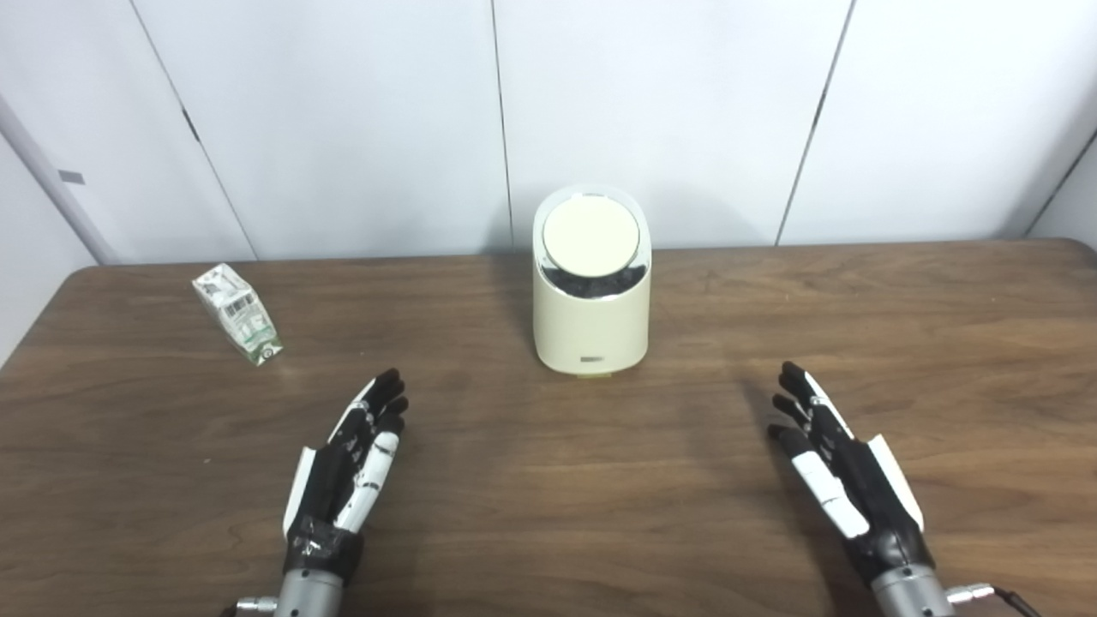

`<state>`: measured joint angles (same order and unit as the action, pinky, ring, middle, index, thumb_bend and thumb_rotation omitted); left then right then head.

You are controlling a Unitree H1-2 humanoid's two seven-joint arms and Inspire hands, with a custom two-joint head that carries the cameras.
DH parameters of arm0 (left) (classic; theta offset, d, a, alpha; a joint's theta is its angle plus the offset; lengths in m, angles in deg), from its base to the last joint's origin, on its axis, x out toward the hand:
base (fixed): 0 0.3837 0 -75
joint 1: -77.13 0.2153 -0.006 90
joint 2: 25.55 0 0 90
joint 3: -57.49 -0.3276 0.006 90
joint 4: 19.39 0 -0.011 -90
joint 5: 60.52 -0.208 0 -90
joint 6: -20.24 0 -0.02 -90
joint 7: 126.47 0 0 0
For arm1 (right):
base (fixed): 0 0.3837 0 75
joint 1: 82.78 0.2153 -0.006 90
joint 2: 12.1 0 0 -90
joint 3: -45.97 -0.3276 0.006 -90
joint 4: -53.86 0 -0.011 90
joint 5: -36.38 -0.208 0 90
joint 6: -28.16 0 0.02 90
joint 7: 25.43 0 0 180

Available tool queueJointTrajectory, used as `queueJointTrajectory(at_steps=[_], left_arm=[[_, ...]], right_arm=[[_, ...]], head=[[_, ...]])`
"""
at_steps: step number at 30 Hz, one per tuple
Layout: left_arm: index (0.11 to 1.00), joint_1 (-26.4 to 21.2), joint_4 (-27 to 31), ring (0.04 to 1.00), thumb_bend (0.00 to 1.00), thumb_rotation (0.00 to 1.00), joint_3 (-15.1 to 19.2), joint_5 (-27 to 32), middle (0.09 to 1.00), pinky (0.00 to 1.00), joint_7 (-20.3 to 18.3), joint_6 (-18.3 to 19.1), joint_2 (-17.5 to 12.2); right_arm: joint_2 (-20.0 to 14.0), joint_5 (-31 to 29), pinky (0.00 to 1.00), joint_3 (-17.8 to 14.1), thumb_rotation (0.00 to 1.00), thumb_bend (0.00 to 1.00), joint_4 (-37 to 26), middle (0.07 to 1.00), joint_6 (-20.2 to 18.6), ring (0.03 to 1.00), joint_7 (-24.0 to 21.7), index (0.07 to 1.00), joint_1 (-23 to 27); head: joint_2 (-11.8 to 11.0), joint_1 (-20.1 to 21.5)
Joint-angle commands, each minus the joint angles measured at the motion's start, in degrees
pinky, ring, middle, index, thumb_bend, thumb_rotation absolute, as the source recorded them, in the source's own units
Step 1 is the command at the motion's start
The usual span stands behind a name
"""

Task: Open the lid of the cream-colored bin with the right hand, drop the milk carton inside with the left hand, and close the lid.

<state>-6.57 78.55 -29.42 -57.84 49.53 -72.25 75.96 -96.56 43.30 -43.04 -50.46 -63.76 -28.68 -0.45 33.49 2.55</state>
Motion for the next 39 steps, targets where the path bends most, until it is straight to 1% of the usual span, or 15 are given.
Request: queueJointTrajectory(at_steps=[1, 4, 5, 8, 11, 14, 17, 18, 20, 22, 25, 26, 28, 31, 39], left_arm=[[0.941, 0.77, -1.22, 0.913, 0.33, 0.62, -0.12, 0.08, 0.924, 0.94, -0.06, -0.19, -0.48], [0.944, 0.73, -2.0, 0.915, 0.33, 0.61, -0.16, -0.14, 0.927, 0.95, -0.11, -0.74, -0.66], [0.941, 0.71, -2.3, 0.913, 0.34, 0.61, -0.15, -0.29, 0.925, 0.95, 0.0, -0.86, -0.64], [0.934, 0.72, -2.75, 0.908, 0.33, 0.58, -0.27, -0.8, 0.92, 0.95, 0.17, -1.04, -0.63], [0.938, 0.73, -2.95, 0.907, 0.31, 0.57, -0.45, -1.12, 0.922, 0.95, 0.24, -0.94, -0.56], [0.94, 0.64, -3.34, 0.906, 0.31, 0.55, -0.54, -1.35, 0.92, 0.96, 0.37, -1.15, -0.45], [0.944, 0.63, -3.51, 0.906, 0.31, 0.55, -0.75, -1.83, 0.921, 0.95, 0.41, -1.26, -0.48], [0.944, 0.64, -3.53, 0.906, 0.3, 0.55, -0.81, -1.85, 0.922, 0.95, 0.4, -1.34, -0.44], [0.945, 0.69, -3.54, 0.906, 0.29, 0.55, -0.88, -1.79, 0.922, 0.96, 0.42, -1.41, -0.31], [0.947, 0.74, -3.6, 0.91, 0.28, 0.55, -0.94, -1.64, 0.925, 0.96, 0.42, -1.48, -0.15], [0.945, 0.76, -3.9, 0.911, 0.27, 0.55, -1.09, -1.83, 0.921, 0.97, 0.58, -1.8, 0.06], [0.945, 0.72, -4.19, 0.911, 0.27, 0.55, -1.14, -1.69, 0.921, 0.97, 0.5, -2.14, 0.1], [0.95, 0.64, -4.7, 0.917, 0.26, 0.55, -1.23, -1.4, 0.926, 0.98, 0.4, -2.6, 0.22], [0.956, 0.57, -5.02, 0.919, 0.26, 0.57, -1.43, -1.22, 0.928, 0.98, 0.26, -2.92, 0.34], [0.961, 0.5, -4.84, 0.924, 0.22, 0.55, -1.4, -0.72, 0.935, 0.98, 0.17, -2.7, 0.59]], right_arm=[[0.34, -0.35, 0.82, 0.02, 0.86, 0.59, -0.91, 0.959, 0.95, 0.926, -0.02, 0.962, 0.13], [0.63, -0.82, 0.81, -0.02, 0.84, 0.57, -0.22, 0.958, 1.67, 0.926, 0.07, 0.959, 0.03], [0.66, -0.76, 0.81, 0.03, 0.84, 0.57, 0.1, 0.957, 1.75, 0.926, 0.12, 0.959, 0.02], [0.62, -0.34, 0.81, 0.17, 0.83, 0.58, 0.93, 0.958, 2.33, 0.925, 0.4, 0.957, 0.05], [0.73, -0.84, 0.81, -0.05, 0.83, 0.57, 1.65, 0.957, 2.87, 0.918, 0.54, 0.955, 0.21], [1.0, -1.8, 0.81, -0.43, 0.81, 0.58, 1.91, 0.96, 2.85, 0.925, 0.67, 0.954, 0.51], [1.27, -1.32, 0.81, -0.71, 0.77, 0.57, 2.48, 0.955, 3.94, 0.92, 1.36, 0.952, 1.53], [1.38, -1.01, 0.81, -0.77, 0.74, 0.55, 2.76, 0.954, 4.32, 0.918, 1.68, 0.951, 2.07], [1.53, -0.55, 0.82, -0.79, 0.71, 0.52, 3.14, 0.952, 4.72, 0.92, 2.1, 0.951, 2.94], [1.75, -0.85, 0.83, -0.87, 0.69, 0.55, 3.37, 0.946, 4.64, 0.922, 2.16, 0.948, 3.85], [1.61, 0.81, 0.82, -0.56, 0.68, 0.57, 3.54, 0.941, 4.67, 0.912, 2.51, 0.945, 5.44], [1.63, 1.57, 0.82, -0.5, 0.68, 0.57, 3.65, 0.941, 4.59, 0.911, 2.74, 0.946, 6.02], [1.77, 2.93, 0.83, -0.52, 0.69, 0.62, 3.89, 0.934, 4.33, 0.9, 3.19, 0.939, 6.9], [2.36, 2.74, 0.85, -0.73, 0.67, 0.63, 3.96, 0.937, 3.73, 0.906, 3.31, 0.938, 7.88], [3.81, 5.73, 0.86, -0.52, 0.58, 0.66, 2.56, 0.943, -0.97, 0.91, 4.63, 0.939, 12.02]], head=[[-0.24, 0.03], [-1.25, -0.03], [-2.03, -0.06], [-2.92, -0.05], [-3.96, -0.07], [-4.92, -0.08], [-5.98, 0.0], [-6.31, 0.01], [-6.81, 0.07], [-7.16, 0.11], [-7.89, 0.16], [-8.22, 0.1], [-8.87, 0.02], [-9.48, -0.02], [-9.46, 0.11]])
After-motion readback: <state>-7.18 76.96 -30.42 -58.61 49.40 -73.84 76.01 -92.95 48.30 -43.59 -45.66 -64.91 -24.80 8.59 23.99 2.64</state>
